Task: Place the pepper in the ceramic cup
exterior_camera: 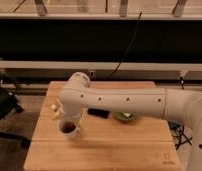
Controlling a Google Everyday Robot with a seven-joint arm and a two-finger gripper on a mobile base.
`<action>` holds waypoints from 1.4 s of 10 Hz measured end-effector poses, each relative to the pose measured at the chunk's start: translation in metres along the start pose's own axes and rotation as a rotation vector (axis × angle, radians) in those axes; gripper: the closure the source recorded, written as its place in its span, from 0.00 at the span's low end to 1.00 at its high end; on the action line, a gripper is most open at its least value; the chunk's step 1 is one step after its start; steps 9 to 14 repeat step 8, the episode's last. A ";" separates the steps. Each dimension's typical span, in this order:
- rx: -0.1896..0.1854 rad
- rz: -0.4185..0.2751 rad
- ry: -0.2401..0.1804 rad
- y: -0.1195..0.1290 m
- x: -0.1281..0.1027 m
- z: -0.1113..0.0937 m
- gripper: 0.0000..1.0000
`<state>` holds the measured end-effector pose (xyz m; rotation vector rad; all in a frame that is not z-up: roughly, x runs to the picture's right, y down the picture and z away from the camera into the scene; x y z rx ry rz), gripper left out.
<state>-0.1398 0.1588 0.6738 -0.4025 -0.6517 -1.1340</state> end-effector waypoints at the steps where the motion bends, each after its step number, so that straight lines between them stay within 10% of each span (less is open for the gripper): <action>1: 0.005 0.011 0.011 0.002 0.007 -0.005 0.20; 6: 0.008 0.056 0.048 0.011 0.056 -0.020 0.20; 14: 0.003 0.056 0.047 0.008 0.053 -0.019 0.20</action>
